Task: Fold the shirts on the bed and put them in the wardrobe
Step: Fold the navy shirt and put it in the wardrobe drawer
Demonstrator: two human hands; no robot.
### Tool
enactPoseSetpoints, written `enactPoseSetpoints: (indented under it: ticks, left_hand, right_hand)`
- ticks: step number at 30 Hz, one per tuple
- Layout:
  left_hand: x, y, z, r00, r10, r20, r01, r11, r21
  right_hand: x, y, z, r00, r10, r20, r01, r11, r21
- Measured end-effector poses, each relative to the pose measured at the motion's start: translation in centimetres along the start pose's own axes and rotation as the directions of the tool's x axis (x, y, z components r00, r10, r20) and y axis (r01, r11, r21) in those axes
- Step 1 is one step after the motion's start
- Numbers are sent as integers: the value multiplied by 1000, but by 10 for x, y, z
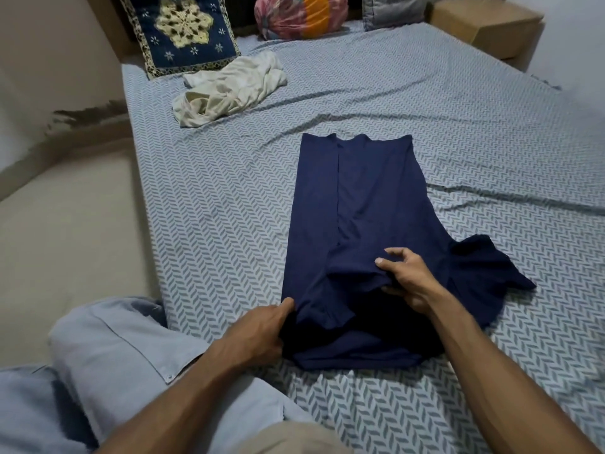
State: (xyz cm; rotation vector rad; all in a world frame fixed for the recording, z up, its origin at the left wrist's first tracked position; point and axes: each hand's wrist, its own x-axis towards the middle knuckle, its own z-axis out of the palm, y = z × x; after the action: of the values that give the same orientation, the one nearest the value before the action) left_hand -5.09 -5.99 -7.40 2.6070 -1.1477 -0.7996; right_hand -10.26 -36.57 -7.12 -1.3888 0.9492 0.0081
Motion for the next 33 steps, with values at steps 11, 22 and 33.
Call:
enactPoseSetpoints:
  ticks: [11, 22, 33]
  left_hand:
    - [-6, -4, 3, 998, -54, 34, 57, 996, -66]
    - [75, 63, 0, 936, 234, -263, -243, 970, 0]
    - [108, 92, 3, 979, 198, 38, -198, 980, -18]
  right_hand:
    - [5, 25, -15, 994, 37, -107, -52, 989, -137]
    - [6, 25, -164, 631, -87, -771, -178, 951, -254]
    - [31, -6, -156, 735, 9, -678, 94, 989, 115]
